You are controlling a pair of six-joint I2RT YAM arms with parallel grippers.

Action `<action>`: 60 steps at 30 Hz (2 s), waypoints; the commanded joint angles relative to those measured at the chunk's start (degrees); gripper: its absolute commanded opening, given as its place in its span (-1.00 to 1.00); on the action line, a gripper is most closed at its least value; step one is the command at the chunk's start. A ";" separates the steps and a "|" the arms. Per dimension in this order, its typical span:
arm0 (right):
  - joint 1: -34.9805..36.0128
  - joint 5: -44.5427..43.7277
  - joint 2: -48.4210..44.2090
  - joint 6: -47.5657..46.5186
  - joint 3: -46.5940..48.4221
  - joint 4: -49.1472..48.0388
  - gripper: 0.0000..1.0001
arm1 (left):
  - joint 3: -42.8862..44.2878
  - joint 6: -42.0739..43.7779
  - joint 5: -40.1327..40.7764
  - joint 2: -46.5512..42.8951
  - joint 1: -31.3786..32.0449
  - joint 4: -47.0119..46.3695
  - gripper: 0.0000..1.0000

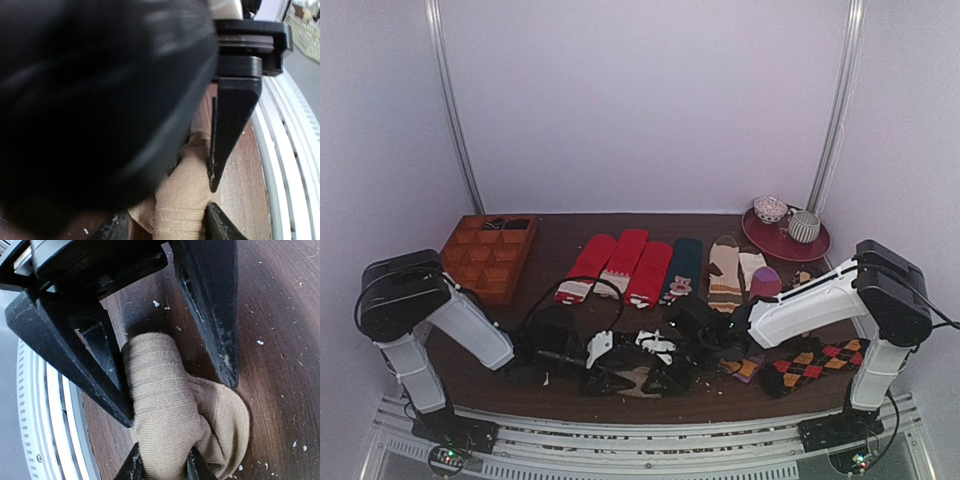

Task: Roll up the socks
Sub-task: Roll a pair of socks at the center of the board.

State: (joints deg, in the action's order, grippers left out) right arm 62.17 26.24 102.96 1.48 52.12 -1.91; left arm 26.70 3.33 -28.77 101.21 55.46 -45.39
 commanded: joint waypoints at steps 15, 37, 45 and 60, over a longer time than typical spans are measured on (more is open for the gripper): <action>0.36 -4.58 5.59 -1.15 -1.44 11.69 -0.55 | 11.10 16.24 -3.85 2.92 -0.18 24.81 0.02; 0.19 -6.14 4.96 1.21 -2.64 9.42 -0.54 | 1.12 5.26 4.00 -11.32 -1.75 11.54 -0.03; 0.06 -3.78 7.07 2.71 -2.14 8.92 -0.54 | 5.72 11.38 4.29 -12.78 -1.65 14.26 0.08; -1.05 -1.78 8.61 5.91 -2.74 12.15 -0.55 | -0.15 11.04 3.65 -12.99 -1.58 15.07 0.09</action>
State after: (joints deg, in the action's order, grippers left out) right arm 61.32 29.17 105.56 6.35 53.30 -4.62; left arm 29.45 15.44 -24.10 89.47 54.04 -28.45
